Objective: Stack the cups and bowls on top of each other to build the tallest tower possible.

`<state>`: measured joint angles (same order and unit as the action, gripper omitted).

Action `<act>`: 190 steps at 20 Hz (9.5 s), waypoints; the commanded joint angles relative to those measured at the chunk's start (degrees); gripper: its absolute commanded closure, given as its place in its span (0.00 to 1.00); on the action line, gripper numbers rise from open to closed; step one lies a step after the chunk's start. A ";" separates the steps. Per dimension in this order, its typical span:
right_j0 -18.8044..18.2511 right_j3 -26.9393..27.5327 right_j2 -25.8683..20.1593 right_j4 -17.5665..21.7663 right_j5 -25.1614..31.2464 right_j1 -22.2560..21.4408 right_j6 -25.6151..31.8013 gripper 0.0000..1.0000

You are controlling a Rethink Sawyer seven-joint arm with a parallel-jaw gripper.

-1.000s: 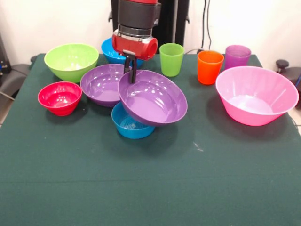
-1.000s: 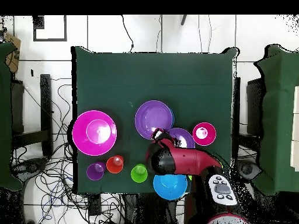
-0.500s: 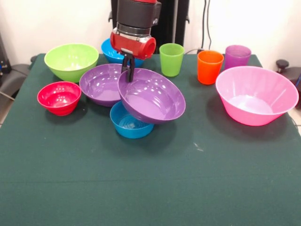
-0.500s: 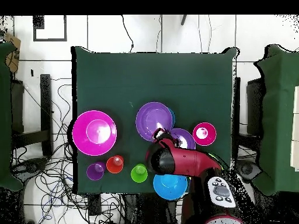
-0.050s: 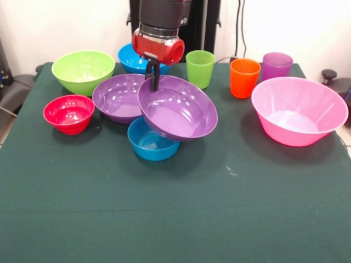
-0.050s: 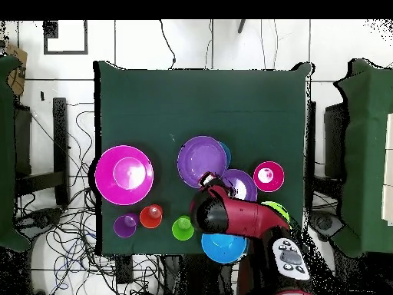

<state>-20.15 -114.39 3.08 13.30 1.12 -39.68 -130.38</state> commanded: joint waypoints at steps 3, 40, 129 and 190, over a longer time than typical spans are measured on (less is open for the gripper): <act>2.54 -9.21 -3.97 -5.60 11.00 -5.11 -8.20 1.00; -0.88 2.10 2.28 -1.22 9.29 3.80 -0.45 0.00; 18.15 18.05 -2.40 -7.75 21.90 10.37 -2.72 0.00; 22.65 16.82 -3.51 -13.44 17.40 12.92 -6.03 0.00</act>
<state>3.25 -100.33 0.70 -0.89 21.38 -30.48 -131.48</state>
